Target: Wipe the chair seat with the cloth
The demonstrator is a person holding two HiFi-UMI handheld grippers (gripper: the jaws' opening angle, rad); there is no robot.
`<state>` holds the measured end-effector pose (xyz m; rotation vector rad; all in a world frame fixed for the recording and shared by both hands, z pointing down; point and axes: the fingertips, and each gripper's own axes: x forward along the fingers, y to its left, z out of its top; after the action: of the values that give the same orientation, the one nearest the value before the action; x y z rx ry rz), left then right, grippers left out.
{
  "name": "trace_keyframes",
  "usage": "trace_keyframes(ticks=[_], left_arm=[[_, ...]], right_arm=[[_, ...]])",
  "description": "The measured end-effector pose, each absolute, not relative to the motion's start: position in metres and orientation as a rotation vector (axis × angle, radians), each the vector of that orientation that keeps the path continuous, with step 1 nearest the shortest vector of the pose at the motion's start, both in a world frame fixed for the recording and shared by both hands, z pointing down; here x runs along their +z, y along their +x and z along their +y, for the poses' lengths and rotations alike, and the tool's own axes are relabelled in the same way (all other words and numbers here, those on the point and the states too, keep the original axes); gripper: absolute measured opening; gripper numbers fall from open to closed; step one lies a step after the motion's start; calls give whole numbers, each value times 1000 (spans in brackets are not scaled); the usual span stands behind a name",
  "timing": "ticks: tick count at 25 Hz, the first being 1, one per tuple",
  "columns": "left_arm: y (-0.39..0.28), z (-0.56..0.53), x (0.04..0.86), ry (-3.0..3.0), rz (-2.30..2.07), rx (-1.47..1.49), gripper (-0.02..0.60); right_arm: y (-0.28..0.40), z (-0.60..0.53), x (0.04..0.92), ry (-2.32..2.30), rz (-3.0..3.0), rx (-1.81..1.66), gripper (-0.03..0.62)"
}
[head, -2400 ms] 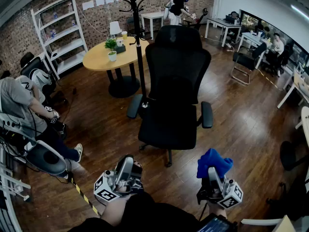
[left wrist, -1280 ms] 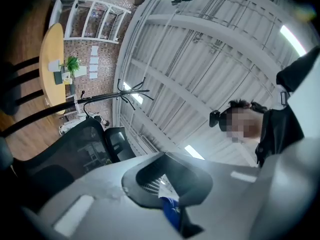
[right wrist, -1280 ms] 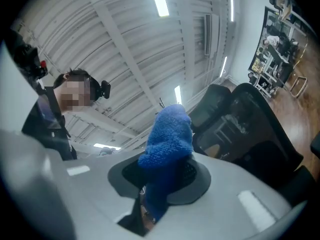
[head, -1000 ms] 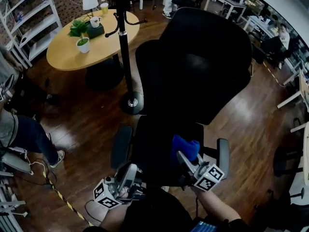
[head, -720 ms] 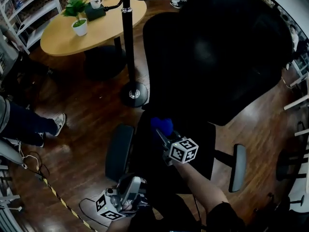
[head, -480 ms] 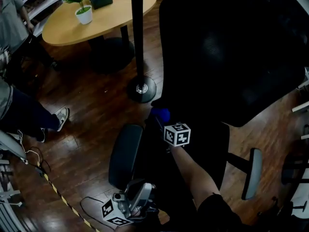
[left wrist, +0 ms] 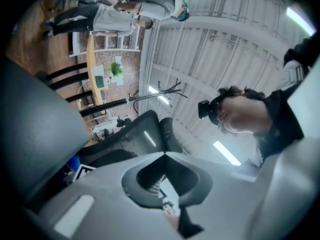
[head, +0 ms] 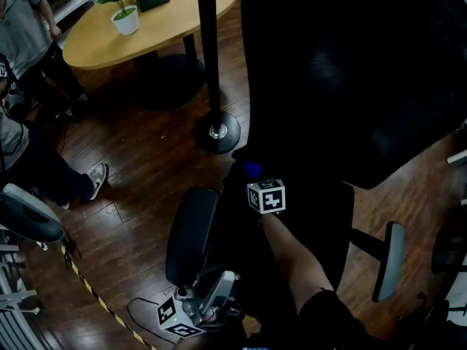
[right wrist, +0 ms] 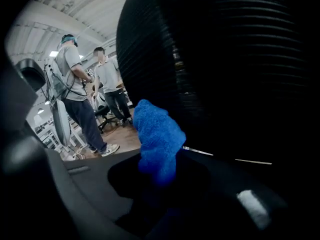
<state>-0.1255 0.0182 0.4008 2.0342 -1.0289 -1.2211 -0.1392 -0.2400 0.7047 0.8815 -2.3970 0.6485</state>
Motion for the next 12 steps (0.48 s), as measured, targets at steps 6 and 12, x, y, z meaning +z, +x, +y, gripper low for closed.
trace_keyframes(ticks=[6,12], left_arm=[[-122,4,411,2027,-1056,-1161,3],[-102,-20,421,2038,-1055,-1077,3]], right_arm=[[-39,-261,720,1068,-2233,660,78],[115,-274,729,1297,-2019,659,78]])
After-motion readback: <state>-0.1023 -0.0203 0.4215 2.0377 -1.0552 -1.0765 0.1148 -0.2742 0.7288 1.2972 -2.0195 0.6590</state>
